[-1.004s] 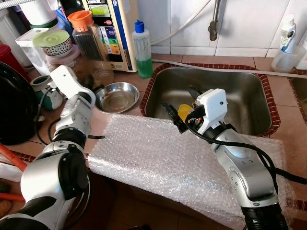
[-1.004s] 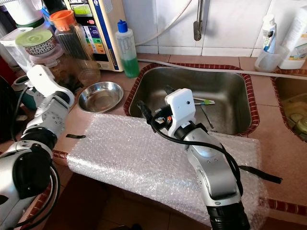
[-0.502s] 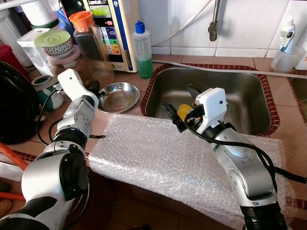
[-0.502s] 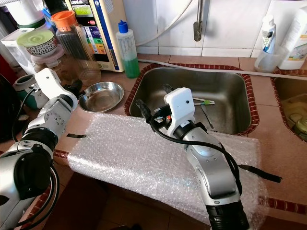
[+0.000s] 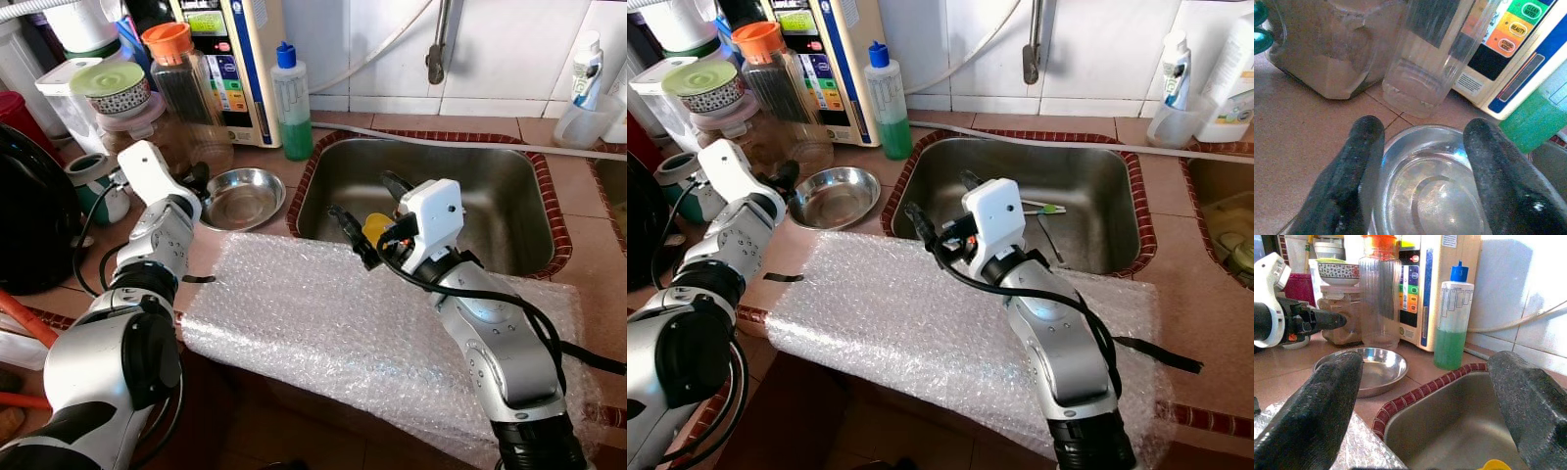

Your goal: Kitchen organization

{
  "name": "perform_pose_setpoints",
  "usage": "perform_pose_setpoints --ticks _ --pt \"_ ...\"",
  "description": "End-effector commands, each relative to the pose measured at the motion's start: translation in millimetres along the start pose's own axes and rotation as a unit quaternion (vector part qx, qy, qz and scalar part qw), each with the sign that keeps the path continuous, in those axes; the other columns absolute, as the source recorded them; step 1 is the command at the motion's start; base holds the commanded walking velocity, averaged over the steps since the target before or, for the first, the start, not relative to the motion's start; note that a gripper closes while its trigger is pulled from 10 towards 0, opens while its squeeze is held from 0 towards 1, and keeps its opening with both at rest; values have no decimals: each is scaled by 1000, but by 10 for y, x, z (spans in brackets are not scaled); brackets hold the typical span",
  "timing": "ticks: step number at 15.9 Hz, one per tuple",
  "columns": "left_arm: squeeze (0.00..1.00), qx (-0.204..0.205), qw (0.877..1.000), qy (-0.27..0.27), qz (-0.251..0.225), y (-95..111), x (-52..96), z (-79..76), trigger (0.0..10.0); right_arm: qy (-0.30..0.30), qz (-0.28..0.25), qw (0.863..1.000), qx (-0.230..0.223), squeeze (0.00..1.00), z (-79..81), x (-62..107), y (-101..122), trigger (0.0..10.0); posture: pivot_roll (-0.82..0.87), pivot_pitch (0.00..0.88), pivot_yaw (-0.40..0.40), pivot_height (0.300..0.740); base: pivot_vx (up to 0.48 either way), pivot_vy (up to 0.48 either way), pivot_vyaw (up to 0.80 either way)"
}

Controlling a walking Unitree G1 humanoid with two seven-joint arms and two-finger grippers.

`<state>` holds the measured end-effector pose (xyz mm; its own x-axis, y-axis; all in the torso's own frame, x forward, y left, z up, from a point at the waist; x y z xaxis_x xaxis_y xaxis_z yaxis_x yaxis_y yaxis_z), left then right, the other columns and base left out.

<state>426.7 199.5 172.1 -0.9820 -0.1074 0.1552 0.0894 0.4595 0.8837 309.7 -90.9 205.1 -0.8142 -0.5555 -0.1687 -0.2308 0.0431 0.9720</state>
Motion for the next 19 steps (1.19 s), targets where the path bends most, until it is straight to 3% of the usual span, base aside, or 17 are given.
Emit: perform_pose_setpoints --ticks 1,5,6,7,11,13,16,19 --pt "1000 -9 1000 11 4 0 4 58 10000 7 -4 1000 -1 616 27 -36 18 10000 -35 73 154 740 0 0 0" --pt "1000 -20 1000 14 17 -39 6 67 10000 8 -4 1000 -1 616 30 -37 16 10000 -35 74 155 740 0 0 0" --pt "1000 -141 990 22 21 -74 23 132 10000 -58 -21 998 -14 624 -28 -21 5 10000 -35 79 155 740 0 0 0" --pt "1000 -157 987 22 11 -50 23 125 10000 -73 -24 997 -16 624 -55 -18 5 10000 -34 77 155 740 0 0 0" --pt "1000 -153 988 21 10 -63 27 116 10000 -93 -23 995 -18 620 -112 -12 -14 10000 -33 74 155 740 0 0 0" --pt "1000 -176 984 8 -3 -37 39 121 10000 -104 -26 994 -19 624 -139 -11 -22 10000 -30 67 157 740 0 0 0" --pt "1000 -161 987 -1 5 -40 54 134 10000 -101 -28 994 -22 620 -144 -8 -8 10000 -22 65 161 740 0 0 0" --pt "1000 -164 986 -33 4 -94 183 124 10000 -77 -27 996 -17 620 -116 47 24 10000 -11 66 167 740 0 0 0"
Point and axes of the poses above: a point about 5 cm out from each wrist's last joint towards the gripper, its own x axis pointing back from the gripper into the wrist, its own y axis along the axis of the wrist's last joint, z = x × y, the point moved 2 cm from there along -x, pointing out of the wrist towards the gripper
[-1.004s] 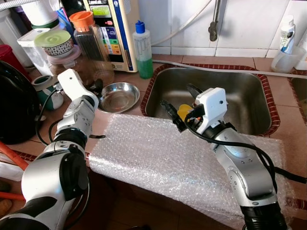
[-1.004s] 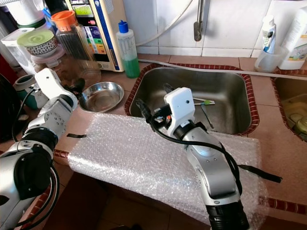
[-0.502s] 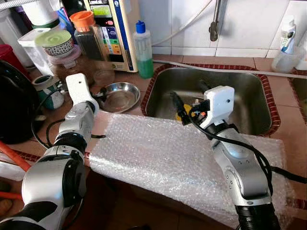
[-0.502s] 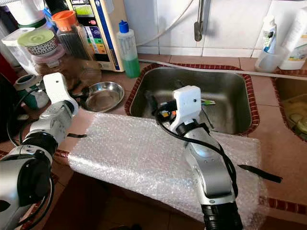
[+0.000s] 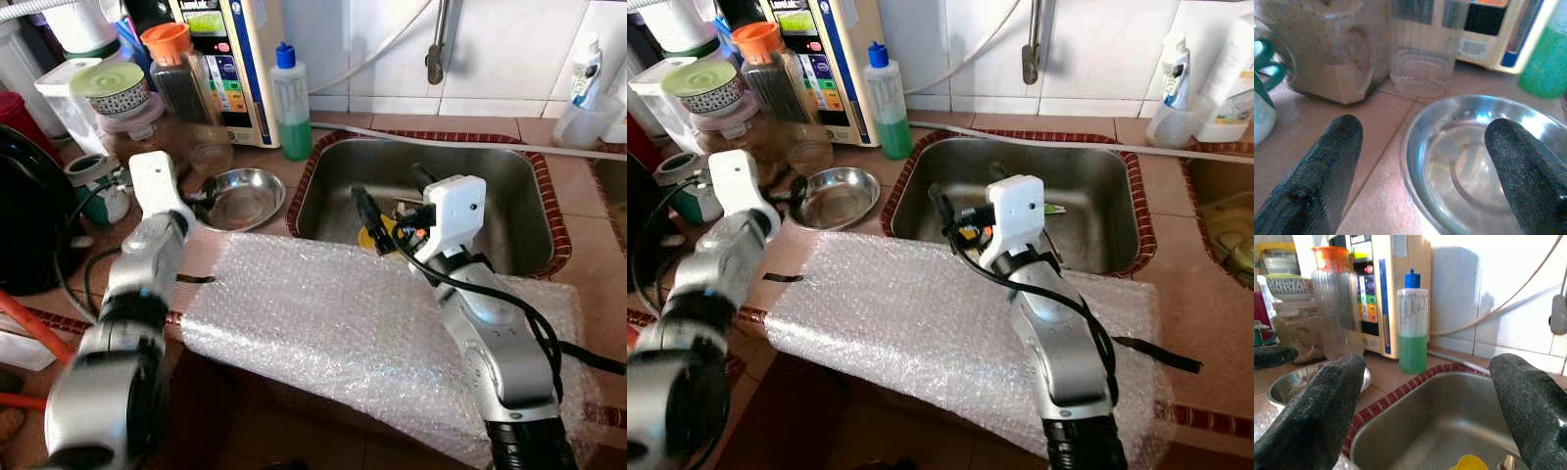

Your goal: Kitchen organization

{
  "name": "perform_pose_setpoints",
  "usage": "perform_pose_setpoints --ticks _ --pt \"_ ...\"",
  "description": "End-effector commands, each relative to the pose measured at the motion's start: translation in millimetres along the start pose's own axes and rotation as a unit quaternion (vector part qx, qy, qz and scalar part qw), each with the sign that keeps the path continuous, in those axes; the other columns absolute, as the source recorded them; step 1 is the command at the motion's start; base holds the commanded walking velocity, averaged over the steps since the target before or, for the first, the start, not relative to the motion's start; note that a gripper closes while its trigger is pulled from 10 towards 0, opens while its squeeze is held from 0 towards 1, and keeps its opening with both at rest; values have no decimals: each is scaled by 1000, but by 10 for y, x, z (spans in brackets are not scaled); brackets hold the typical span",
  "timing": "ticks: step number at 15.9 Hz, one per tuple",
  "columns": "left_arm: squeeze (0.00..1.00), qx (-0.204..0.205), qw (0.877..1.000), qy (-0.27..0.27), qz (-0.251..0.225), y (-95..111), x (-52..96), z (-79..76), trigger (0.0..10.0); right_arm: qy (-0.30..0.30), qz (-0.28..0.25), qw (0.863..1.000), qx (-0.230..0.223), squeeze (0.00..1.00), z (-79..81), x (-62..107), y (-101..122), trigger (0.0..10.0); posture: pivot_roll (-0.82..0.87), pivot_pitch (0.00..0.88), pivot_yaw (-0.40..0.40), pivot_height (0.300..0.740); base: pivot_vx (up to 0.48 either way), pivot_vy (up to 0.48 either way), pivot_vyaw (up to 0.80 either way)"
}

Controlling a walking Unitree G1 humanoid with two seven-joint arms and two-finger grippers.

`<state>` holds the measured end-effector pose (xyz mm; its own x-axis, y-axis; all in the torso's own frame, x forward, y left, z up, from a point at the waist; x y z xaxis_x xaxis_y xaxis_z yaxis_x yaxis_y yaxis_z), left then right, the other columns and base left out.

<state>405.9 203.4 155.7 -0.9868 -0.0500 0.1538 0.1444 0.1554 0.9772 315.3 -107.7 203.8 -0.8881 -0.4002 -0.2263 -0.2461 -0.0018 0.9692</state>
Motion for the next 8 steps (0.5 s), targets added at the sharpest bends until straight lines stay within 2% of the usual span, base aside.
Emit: perform_pose_setpoints --ticks 1,5,6,8 --pt "1000 0 1000 -10 -13 41 95 -11 10000 12 -10 1000 -1 620 38 30 68 10000 -9 67 168 740 0 0 0" --pt "1000 3 999 -4 -36 77 271 8 10000 4 -6 1000 1 620 -11 86 67 10000 1 69 158 740 0 0 0" --pt "1000 1 1000 6 -25 32 274 73 10000 5 -6 1000 0 624 -9 80 75 10000 -1 66 157 740 0 0 0" --pt "1000 33 999 17 -4 -16 267 143 10000 9 -8 1000 -1 624 14 67 98 10000 -4 65 159 740 0 0 0"
Point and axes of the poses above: a point about 5 cm out from each wrist's last joint towards the gripper, its own x axis pointing back from the gripper into the wrist, its own y axis along the axis of the wrist's last joint, z = x × y, the point moved 2 cm from there along -x, pointing out of the wrist towards the gripper
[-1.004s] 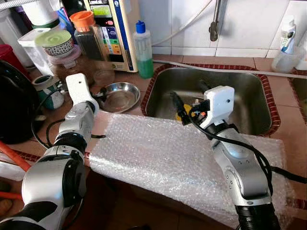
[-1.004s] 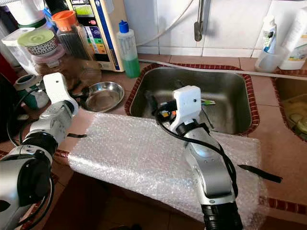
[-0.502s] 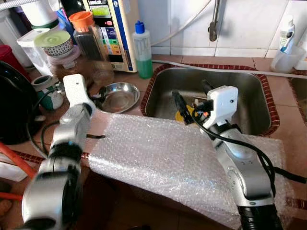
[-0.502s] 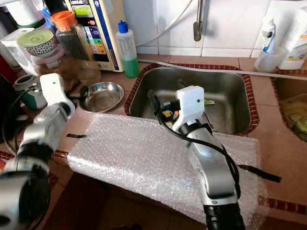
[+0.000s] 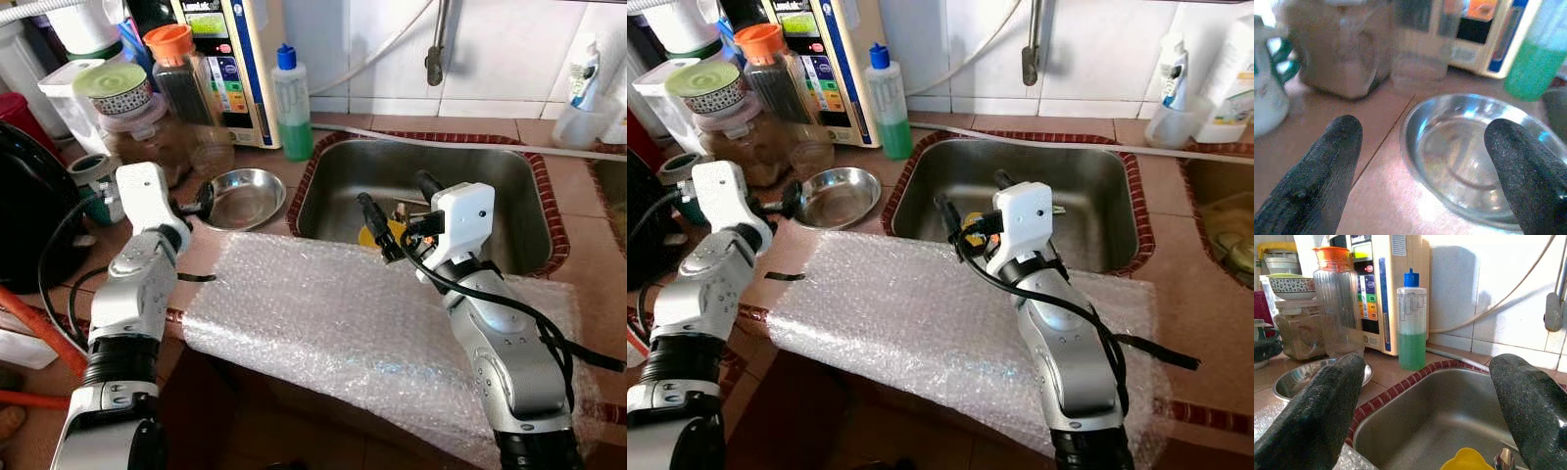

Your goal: Kitchen organization

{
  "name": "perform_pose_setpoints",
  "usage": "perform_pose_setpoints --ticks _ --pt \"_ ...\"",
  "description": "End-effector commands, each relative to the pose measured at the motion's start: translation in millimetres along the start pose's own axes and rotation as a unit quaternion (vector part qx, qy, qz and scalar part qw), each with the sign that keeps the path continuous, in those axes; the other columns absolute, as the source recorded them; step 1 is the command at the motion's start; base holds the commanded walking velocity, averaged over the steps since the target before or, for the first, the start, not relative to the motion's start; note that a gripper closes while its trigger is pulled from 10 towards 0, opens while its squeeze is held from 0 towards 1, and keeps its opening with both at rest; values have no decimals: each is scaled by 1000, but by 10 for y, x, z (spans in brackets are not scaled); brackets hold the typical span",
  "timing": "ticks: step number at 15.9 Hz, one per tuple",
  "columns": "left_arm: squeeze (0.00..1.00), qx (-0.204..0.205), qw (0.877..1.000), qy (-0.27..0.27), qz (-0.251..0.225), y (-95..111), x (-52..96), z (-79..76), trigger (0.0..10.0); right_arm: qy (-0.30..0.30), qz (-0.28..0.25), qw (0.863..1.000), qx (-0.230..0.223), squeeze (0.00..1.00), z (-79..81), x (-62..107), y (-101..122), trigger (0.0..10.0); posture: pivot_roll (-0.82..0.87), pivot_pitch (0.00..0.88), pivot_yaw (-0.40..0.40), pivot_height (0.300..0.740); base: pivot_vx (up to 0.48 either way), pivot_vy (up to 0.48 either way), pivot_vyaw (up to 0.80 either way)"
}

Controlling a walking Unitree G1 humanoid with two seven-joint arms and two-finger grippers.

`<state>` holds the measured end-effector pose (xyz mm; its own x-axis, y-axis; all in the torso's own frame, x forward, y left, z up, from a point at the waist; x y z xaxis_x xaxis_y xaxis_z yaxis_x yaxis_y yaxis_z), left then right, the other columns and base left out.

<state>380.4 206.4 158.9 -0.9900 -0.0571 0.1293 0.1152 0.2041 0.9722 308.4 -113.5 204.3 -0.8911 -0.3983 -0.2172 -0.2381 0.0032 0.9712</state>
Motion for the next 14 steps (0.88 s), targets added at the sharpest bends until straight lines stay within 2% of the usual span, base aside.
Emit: perform_pose_setpoints --ticks 1,4,6,7,8,9,14 --pt "1000 6 999 27 16 -23 7 127 10000 13 -14 1000 0 624 57 -14 87 10000 -7 66 159 740 0 0 0" --pt "1000 25 998 40 49 -93 -59 120 10000 13 -11 1000 -4 620 82 6 84 10000 -18 66 163 740 0 0 0" --pt "1000 34 997 44 51 -69 -151 108 10000 13 -9 1000 -7 624 101 15 82 10000 -26 67 164 740 0 0 0" --pt "533 38 997 43 57 -72 -186 95 10000 13 -9 1000 -7 620 109 15 87 10000 -32 67 166 740 0 0 0" --pt "0 45 995 46 70 -96 -220 82 10000 13 -9 1000 -7 624 115 13 92 10000 -36 68 168 740 0 0 0" --pt "0 60 994 44 78 -107 -251 48 10000 12 -10 1000 -7 624 119 10 98 10000 -38 68 169 740 0 0 0" --pt "0 39 990 43 128 -256 -291 3 10000 5 -10 1000 -8 624 121 15 112 10000 -49 71 184 740 0 0 0"
Point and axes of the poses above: a point about 5 cm out from each wrist's last joint towards the gripper, its own x axis pointing back from the gripper into the wrist, its own y axis along the axis of the wrist's last joint, z = x × y, the point moved 2 cm from there along -x, pointing out of the wrist towards the gripper
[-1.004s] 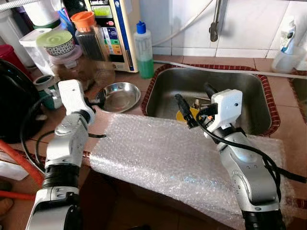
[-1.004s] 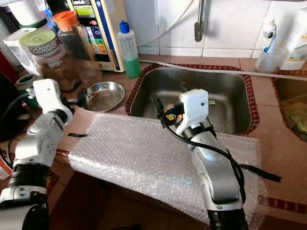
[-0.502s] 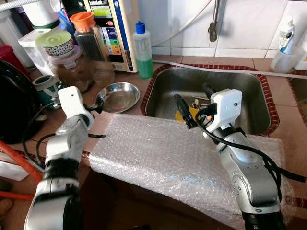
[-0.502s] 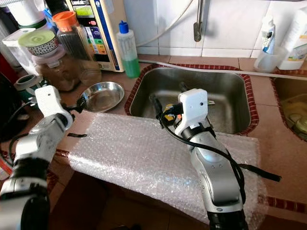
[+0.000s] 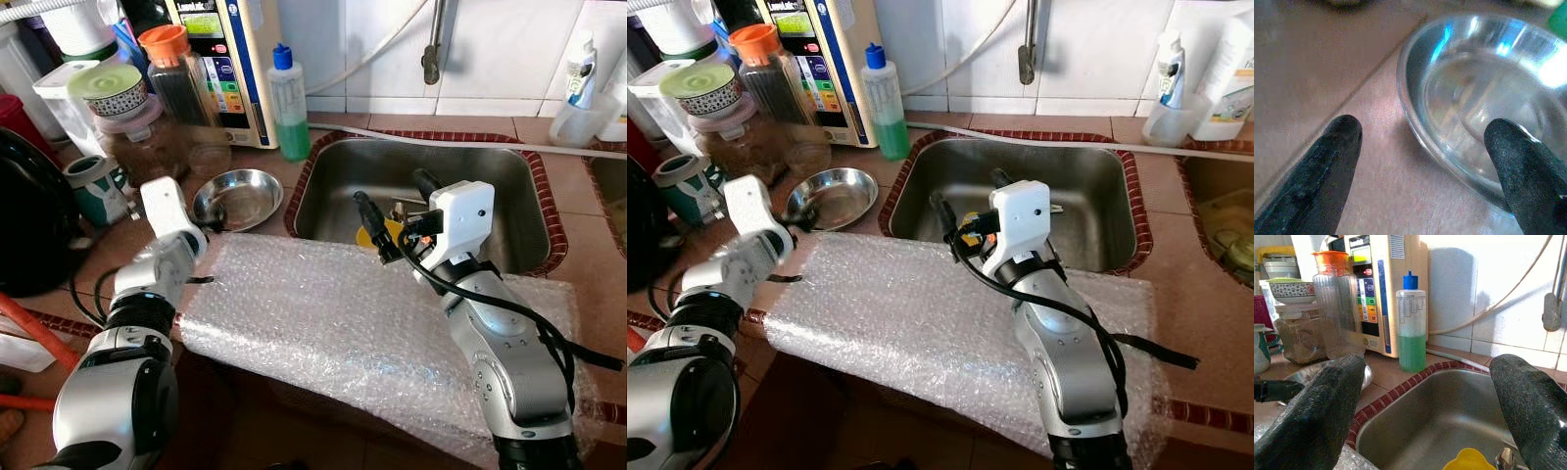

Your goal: Kitchen organization

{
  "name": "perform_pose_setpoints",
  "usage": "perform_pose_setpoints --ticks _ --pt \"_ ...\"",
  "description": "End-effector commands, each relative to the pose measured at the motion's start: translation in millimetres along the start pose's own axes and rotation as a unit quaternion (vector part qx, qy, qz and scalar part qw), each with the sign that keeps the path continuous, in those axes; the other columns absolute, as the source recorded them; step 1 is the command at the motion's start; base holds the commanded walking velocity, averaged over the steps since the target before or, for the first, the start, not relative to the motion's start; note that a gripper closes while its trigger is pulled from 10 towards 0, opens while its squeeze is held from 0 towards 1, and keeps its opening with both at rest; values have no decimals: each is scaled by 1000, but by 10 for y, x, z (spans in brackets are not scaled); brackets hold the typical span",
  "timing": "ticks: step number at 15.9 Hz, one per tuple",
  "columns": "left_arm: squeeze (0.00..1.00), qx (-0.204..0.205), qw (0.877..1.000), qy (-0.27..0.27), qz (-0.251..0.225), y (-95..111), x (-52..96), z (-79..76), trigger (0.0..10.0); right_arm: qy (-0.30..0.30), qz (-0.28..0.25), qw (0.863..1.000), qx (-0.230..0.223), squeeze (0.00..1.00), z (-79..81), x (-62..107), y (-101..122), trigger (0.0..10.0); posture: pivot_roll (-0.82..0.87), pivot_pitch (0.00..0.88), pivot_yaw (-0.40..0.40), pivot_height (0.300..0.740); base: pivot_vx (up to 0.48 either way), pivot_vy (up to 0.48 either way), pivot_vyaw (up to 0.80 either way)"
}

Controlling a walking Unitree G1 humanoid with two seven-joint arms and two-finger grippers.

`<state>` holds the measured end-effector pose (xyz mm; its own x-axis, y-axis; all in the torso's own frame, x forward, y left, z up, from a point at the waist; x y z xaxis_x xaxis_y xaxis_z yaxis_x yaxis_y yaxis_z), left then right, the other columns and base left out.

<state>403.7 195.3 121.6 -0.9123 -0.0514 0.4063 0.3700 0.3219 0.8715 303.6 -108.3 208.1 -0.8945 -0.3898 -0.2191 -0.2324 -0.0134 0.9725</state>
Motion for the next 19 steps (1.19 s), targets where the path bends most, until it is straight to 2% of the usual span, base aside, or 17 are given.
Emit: perform_pose_setpoints --ticks 1,3,4,5,6,7,10,11,16,19 --pt "0 -5 1000 11 1 71 -2 64 10000 8 -9 1000 0 624 58 5 63 10000 -49 71 188 740 0 0 0" --pt "0 -2 1000 12 8 49 -9 80 10000 10 -9 1000 -3 624 67 8 61 10000 -47 71 190 740 0 0 0" --pt "0 16 1000 10 13 29 -14 92 9333 32 -5 999 -14 627 120 17 49 10000 -44 71 191 740 0 0 0" --pt "0 27 1000 9 13 26 -16 102 4118 73 0 997 -21 624 212 36 40 10000 -43 70 191 740 0 0 0" --pt "0 29 999 9 11 34 -17 109 1412 99 6 995 -25 620 272 57 30 10000 -42 70 190 740 0 0 0" --pt "0 32 999 8 9 44 -17 112 0 120 14 992 -27 620 316 76 14 10000 -41 69 188 740 0 0 0" --pt "0 38 999 9 9 50 -20 128 0 191 62 979 -18 573 436 172 -107 10000 -38 67 184 740 0 0 0" --pt "0 37 999 11 7 57 -19 140 0 199 73 977 -13 392 438 192 -145 10000 -36 66 182 740 0 0 0" --pt "0 35 999 33 -2 91 -10 254 0 207 88 974 -11 247 440 207 -179 10000 -32 65 184 740 0 0 0" --pt "0 40 998 52 -4 75 4 370 0 208 97 973 -3 220 441 216 -207 10000 -33 66 184 740 0 0 0"
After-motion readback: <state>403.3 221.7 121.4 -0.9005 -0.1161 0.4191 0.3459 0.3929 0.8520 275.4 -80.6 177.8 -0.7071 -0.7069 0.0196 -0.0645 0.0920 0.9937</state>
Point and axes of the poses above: a point about 5 cm out from each wrist's last joint towards the gripper, its own x axis pointing back from the gripper into the wrist, its own y axis along the axis of the wrist's last joint, z = x × y, the point moved 2 cm from there along -x, pointing out of the wrist towards the gripper
